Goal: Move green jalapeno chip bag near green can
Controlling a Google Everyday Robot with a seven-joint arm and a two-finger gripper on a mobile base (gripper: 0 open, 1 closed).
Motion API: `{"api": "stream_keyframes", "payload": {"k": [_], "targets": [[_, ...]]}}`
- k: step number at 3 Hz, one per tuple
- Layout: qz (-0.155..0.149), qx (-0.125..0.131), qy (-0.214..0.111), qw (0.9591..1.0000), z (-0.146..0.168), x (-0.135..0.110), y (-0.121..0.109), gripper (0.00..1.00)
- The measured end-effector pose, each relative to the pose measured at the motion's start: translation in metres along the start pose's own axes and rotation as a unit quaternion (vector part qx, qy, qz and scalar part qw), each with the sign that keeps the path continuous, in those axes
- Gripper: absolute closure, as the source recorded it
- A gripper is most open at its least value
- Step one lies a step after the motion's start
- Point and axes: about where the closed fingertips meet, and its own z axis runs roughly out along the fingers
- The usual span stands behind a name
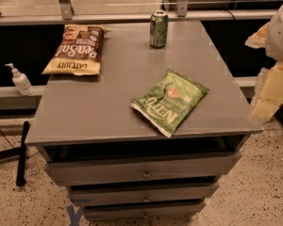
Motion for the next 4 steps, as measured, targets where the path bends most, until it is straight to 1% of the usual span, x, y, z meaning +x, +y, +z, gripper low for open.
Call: {"api": "stream_keyframes", "payload": {"k": [1, 2, 3, 4], "targets": [[0.000, 0.000, 0.000, 1.0000, 0.000, 0.000, 0.000, 0.00], [0.003, -0.001, -0.010, 0.9999, 0.005, -0.003, -0.002, 0.00], [0.010, -0.021, -0.044, 0.9987, 0.030, -0.017, -0.008, 0.00], [0.012, -0.050, -0.082, 0.9952, 0.069, -0.040, -0.013, 0.00]]}}
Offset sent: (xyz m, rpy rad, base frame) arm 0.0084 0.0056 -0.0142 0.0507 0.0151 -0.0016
